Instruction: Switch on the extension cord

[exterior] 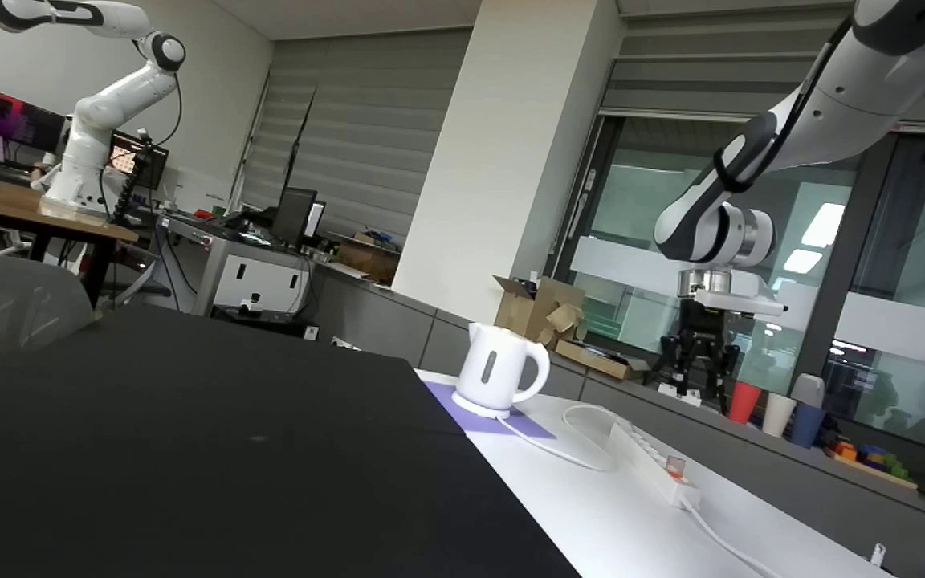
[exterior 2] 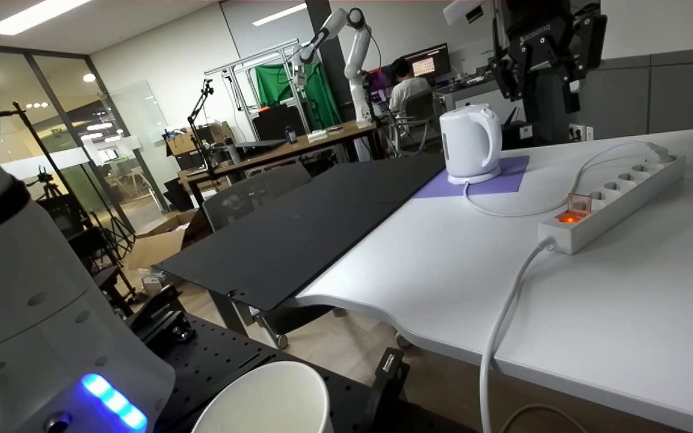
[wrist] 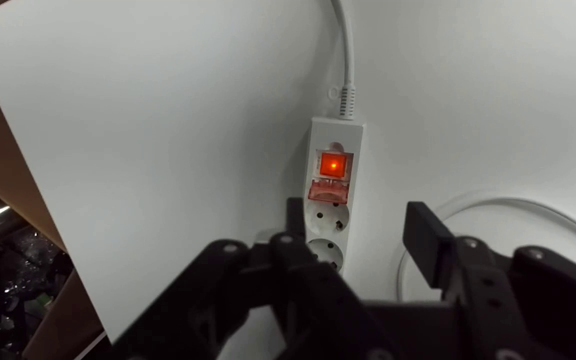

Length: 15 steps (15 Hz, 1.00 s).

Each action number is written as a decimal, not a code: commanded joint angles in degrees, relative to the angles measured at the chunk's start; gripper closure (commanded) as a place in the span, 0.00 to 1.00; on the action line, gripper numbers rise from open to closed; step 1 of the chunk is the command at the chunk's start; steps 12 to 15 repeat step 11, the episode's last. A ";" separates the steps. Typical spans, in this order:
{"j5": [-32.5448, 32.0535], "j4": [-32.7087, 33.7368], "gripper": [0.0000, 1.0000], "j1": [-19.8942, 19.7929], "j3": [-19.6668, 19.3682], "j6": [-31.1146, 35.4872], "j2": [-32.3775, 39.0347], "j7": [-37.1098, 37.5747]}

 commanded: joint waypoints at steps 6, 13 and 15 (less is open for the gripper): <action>-0.40 -4.30 0.00 0.44 -0.42 1.96 -2.92 2.41; -0.02 -2.20 0.00 -0.23 0.11 1.63 -0.77 0.47; -0.02 -2.20 0.00 -0.23 0.11 1.63 -0.77 0.47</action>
